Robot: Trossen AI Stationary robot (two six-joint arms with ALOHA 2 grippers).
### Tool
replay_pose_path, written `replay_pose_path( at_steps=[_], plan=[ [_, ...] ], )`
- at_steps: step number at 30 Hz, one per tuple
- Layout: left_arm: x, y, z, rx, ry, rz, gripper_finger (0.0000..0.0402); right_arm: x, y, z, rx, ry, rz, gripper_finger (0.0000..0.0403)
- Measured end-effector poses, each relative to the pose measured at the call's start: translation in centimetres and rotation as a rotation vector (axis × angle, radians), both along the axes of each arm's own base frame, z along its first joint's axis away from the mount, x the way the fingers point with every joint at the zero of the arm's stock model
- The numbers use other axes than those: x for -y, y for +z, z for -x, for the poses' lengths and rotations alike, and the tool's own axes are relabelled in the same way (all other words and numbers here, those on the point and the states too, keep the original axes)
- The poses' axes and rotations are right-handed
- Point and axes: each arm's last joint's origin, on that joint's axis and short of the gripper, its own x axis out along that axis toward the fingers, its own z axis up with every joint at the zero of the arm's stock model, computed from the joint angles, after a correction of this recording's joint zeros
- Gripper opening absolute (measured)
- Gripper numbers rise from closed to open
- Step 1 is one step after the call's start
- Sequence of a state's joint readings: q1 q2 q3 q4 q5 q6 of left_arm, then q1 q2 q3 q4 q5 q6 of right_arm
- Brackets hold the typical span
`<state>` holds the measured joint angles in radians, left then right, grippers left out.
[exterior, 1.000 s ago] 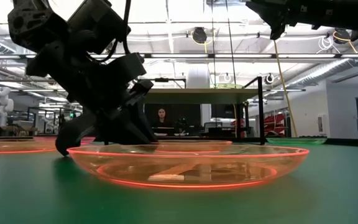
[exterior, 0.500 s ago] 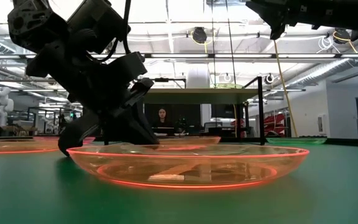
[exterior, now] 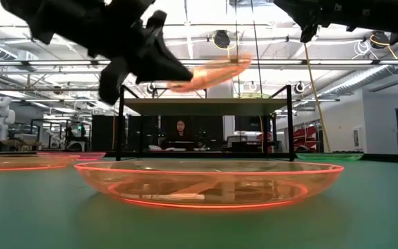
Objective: Place and stack plates onto a shelf
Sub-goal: Stack the orange plate on top of the green plate on the shelf
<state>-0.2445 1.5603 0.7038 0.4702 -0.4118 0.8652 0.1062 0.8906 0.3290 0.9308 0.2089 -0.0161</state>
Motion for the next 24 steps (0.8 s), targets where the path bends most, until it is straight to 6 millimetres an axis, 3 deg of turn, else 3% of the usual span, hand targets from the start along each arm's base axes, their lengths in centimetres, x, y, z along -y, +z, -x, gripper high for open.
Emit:
replay_pose_path(
  at_steps=[6, 19, 24],
  plan=[
    [-4.1, 3.2, -0.5, 0.085, 0.004, -0.09, 0.0004, 0.0, 0.2, 0.1, 0.021, 0.009, -0.031, 0.0093],
    [-14.1, 9.4, -3.7, 0.137, -0.088, -0.05, 0.0004, 0.0, 0.2, 0.1, 0.026, 0.009, -0.031, 0.0093],
    [-16.9, 10.1, -5.8, 0.067, -0.102, -0.027, 0.0004, 0.0, 0.3, 0.1, 0.034, 0.01, -0.033, 0.0093]
  ],
)
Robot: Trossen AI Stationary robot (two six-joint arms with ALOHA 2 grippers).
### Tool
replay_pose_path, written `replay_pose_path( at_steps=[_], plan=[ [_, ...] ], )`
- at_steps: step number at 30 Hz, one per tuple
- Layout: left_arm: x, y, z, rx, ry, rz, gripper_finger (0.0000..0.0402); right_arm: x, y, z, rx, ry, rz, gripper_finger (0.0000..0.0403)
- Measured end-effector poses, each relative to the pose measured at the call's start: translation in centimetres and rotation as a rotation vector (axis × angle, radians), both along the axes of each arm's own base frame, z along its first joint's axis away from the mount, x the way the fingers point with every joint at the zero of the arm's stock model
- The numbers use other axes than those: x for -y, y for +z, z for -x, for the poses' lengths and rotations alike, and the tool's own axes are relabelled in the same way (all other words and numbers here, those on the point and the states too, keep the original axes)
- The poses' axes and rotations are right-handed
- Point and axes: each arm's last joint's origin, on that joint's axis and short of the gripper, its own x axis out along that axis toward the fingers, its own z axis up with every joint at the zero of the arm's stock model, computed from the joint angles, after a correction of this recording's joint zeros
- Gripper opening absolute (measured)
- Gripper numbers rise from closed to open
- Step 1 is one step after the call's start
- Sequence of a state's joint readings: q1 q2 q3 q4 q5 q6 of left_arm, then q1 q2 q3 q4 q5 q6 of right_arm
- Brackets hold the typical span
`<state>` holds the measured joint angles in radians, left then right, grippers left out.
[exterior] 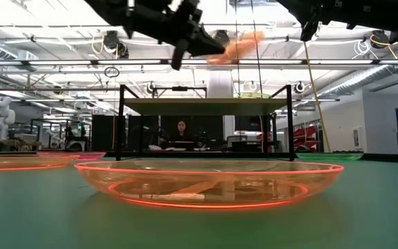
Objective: Place and stack plates onto a shelf
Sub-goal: Stack the orange plate on top of the green plate on the shelf
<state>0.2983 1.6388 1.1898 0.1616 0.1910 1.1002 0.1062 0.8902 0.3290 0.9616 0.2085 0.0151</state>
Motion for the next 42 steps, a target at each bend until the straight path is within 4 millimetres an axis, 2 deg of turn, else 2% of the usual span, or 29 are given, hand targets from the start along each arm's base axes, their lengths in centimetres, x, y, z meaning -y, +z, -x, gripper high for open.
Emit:
replay_pose_path(
  at_steps=[6, 15, 24, 34, 42],
  plan=[
    [-2.2, -1.7, -2.2, -0.073, 0.037, -0.002, 0.0004, 0.0, 0.0, 0.0, 0.0, 0.0, 0.0, 0.0093],
    [-4.5, -4.2, -2.7, -0.121, 0.097, 0.023, 0.0016, 0.0, 0.0, 0.0, -0.001, 0.001, -0.003, 0.0093],
    [-4.7, -4.1, -2.7, -0.11, 0.126, 0.036, 0.0022, 0.0, 0.0, 0.0, -0.001, 0.002, -0.003, 0.0093],
    [-4.8, -3.6, -2.8, -0.051, 0.147, 0.072, 0.0084, 0.0, 0.0, 0.0, -0.001, 0.002, -0.003, 0.0093],
    [-4.2, -2.7, -3.0, 0.0, 0.191, 0.056, 0.0088, 0.0, -0.1, 0.0, -0.009, 0.002, -0.003, 0.0093]
  ],
)
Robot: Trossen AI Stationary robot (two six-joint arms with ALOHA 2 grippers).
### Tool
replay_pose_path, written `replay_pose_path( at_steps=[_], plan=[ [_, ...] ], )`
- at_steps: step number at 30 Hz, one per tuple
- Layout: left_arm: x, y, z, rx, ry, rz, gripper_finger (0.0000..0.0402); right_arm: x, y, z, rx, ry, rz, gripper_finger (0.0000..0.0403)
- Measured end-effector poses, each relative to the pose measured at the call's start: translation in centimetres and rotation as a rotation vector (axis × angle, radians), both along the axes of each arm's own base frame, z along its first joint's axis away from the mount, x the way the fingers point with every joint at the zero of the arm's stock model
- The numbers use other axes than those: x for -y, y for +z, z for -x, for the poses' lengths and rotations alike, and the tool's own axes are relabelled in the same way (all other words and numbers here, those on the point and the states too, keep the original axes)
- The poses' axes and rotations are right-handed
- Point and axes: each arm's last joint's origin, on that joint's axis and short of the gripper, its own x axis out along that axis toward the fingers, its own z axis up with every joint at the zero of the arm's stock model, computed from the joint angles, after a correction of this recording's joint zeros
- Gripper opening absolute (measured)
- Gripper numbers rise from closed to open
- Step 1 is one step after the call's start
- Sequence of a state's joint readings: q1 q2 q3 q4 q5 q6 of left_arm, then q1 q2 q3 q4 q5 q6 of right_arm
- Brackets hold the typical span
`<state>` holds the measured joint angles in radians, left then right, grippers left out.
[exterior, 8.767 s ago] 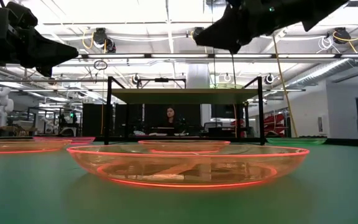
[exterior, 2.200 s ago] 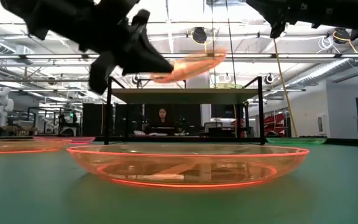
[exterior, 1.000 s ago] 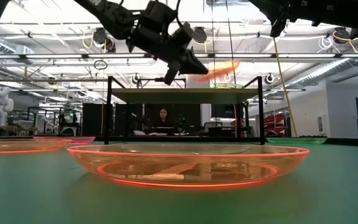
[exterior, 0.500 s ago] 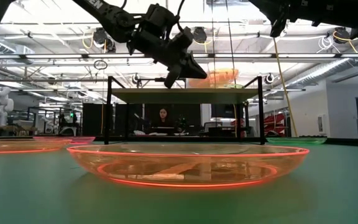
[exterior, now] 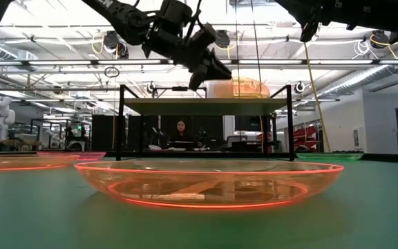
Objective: Place and stack plates onto a shelf
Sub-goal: Stack the orange plate on top of the green plate on the shelf, then stack the green plate on top of the orange plate on the shelf
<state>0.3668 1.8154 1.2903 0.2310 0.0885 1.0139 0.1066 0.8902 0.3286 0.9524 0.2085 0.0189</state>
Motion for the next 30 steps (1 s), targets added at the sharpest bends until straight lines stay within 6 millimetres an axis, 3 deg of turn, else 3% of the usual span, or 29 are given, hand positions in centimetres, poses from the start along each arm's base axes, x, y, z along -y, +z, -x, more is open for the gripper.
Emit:
replay_pose_path(
  at_steps=[4, 13, 16, 24, 30],
  plan=[
    [0.5, 0.8, 0.1, 0.028, -0.007, -0.005, 0.0088, 0.0, 0.0, 0.0, -0.003, 0.0, 0.0, 0.0093],
    [0.9, 0.5, 0.1, -0.015, 0.004, 0.0, 0.0088, 0.0, -0.1, 0.0, -0.005, 0.006, -0.02, 0.0093],
    [1.6, 1.8, 0.7, -0.006, 0.034, -0.024, 0.0088, 0.0, -0.1, 0.0, -0.006, 0.007, -0.02, 0.0093],
    [4.6, 6.9, 4.9, -0.036, 0.058, 0.061, 0.0088, 0.0, -0.2, -0.1, -0.023, 0.005, -0.017, 0.0093],
    [6.0, 9.6, 9.1, -0.026, 0.19, 0.334, 0.0088, 0.0, -0.3, -0.1, -0.029, 0.003, -0.016, 0.0093]
  ],
)
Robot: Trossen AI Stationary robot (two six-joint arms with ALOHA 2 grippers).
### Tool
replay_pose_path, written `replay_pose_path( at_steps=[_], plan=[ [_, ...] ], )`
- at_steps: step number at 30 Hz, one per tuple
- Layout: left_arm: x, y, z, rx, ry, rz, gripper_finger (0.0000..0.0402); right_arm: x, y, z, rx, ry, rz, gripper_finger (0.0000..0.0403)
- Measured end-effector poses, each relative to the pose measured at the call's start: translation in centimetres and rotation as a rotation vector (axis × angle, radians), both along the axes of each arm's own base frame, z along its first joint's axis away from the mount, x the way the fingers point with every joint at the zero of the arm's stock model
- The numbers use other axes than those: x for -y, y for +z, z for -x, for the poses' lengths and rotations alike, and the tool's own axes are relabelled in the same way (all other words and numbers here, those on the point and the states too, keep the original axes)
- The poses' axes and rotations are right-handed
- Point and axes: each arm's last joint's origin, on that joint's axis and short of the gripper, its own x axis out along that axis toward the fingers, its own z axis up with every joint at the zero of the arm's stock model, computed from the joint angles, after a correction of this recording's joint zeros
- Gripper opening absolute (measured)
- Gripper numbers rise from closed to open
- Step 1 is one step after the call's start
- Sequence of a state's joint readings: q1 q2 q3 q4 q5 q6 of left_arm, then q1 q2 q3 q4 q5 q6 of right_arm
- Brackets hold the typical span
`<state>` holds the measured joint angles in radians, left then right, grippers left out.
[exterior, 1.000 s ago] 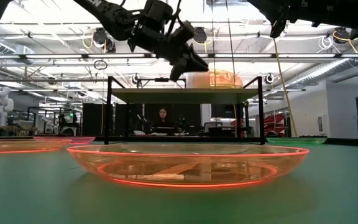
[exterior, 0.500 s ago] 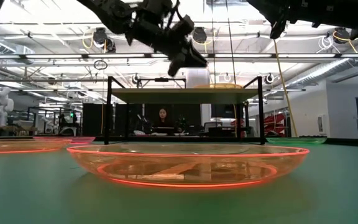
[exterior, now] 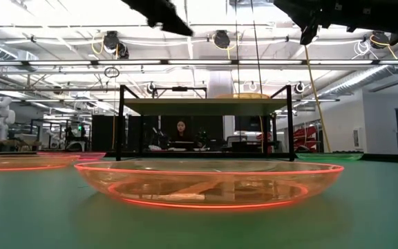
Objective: Place and stack plates onto a shelf
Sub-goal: Stack the green plate on top of the orange plate on the shelf
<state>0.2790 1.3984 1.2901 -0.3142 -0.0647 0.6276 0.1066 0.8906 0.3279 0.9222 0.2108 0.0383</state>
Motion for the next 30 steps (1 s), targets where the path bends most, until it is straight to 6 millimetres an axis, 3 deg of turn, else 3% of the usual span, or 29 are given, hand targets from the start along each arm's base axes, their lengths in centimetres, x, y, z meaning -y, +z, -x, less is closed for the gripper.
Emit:
replay_pose_path(
  at_steps=[5, 11, 21, 25, 30],
  plan=[
    [1.8, 0.9, 2.9, -0.022, -0.005, 0.235, 0.0088, 0.0, -0.1, 0.0, -0.011, -0.001, -0.001, 0.0093],
    [3.9, -0.8, 5.5, -0.002, 0.041, 0.277, 0.0088, 0.0, -0.2, -0.1, -0.023, -0.003, -0.001, 0.0093],
    [6.9, -6.4, 10.1, 0.273, 0.002, 0.409, 0.0088, 0.0, -0.3, -0.1, -0.029, -0.001, -0.003, 0.0093],
    [7.3, -9.2, 10.9, 0.393, -0.006, 0.487, 0.0088, 0.1, -0.4, -0.1, -0.045, -0.03, -0.004, 0.0093],
    [7.5, -12.3, 11.4, 0.417, 0.005, 0.55, 0.0087, 0.2, -1.1, -0.2, -0.119, -0.085, -0.015, 0.0093]
  ],
)
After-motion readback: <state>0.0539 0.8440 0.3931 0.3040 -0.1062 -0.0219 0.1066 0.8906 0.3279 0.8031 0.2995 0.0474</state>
